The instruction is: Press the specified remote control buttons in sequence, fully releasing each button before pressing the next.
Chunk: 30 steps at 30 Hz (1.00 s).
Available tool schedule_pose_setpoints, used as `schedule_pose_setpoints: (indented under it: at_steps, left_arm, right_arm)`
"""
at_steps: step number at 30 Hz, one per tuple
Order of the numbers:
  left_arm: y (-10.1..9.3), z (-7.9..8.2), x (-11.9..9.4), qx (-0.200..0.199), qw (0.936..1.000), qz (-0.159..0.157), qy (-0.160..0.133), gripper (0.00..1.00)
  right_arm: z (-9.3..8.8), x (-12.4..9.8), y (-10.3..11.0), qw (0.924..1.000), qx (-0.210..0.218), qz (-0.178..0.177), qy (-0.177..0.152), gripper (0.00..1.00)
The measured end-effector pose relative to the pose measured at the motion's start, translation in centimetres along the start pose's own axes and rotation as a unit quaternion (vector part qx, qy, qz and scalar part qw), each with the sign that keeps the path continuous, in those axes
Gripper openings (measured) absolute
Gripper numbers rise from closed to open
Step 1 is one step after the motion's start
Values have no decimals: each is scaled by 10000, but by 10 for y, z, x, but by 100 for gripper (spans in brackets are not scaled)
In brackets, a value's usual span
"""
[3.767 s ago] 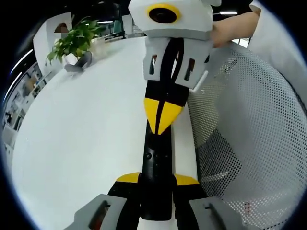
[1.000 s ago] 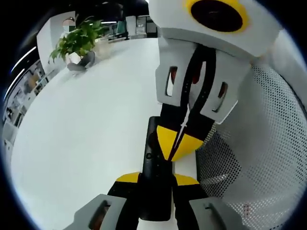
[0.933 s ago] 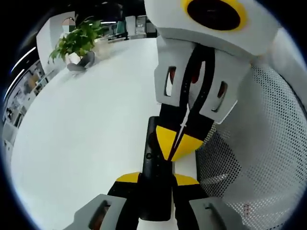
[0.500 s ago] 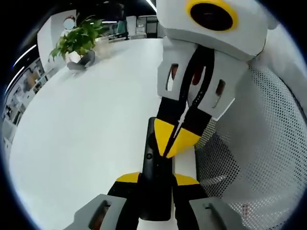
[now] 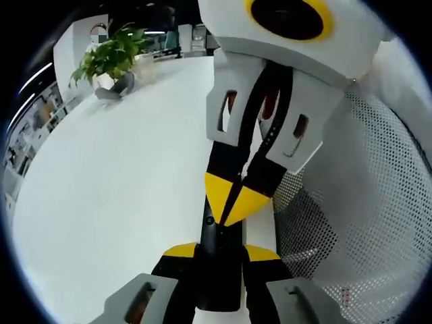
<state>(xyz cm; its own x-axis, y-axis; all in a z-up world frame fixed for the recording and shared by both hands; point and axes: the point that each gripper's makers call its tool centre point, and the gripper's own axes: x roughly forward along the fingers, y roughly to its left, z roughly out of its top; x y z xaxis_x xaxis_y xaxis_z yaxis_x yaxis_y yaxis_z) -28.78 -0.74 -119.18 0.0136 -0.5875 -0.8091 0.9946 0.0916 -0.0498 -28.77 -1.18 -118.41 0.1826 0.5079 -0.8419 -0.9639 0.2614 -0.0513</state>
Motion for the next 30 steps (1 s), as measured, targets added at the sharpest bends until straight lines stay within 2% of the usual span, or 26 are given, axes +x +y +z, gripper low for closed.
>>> schedule_pose_setpoints:
  at_steps: [2,6,13,15,17,19,24,30]
  left_arm:
    - [0,0,0,3,10000,-8,-16,24]
    - [0,0,0,-7,10000,-9,-51,24]
    - [0,0,0,32,10000,-42,-41,24]
    - [0,0,0,17,10000,-32,-54,24]
    - [0,0,0,7,10000,-15,-71,24]
    - [0,0,0,2,10000,10,-95,24]
    - [0,0,0,-13,9999,21,-141,24]
    - [1,0,0,-2,9999,36,-163,24]
  right_arm:
    - [0,0,-1,10000,75,11,-38,0]
    - [1,-2,-1,9970,705,281,-155,0]
    - [2,-3,-18,9978,626,200,-102,0]
    - [3,0,-16,9974,639,322,-56,0]
    - [-2,2,-11,9969,633,455,136,0]
    - [0,1,-14,9971,642,394,98,0]
    - [1,3,-16,9959,729,512,140,0]
    - [2,8,-18,9910,975,771,508,0]
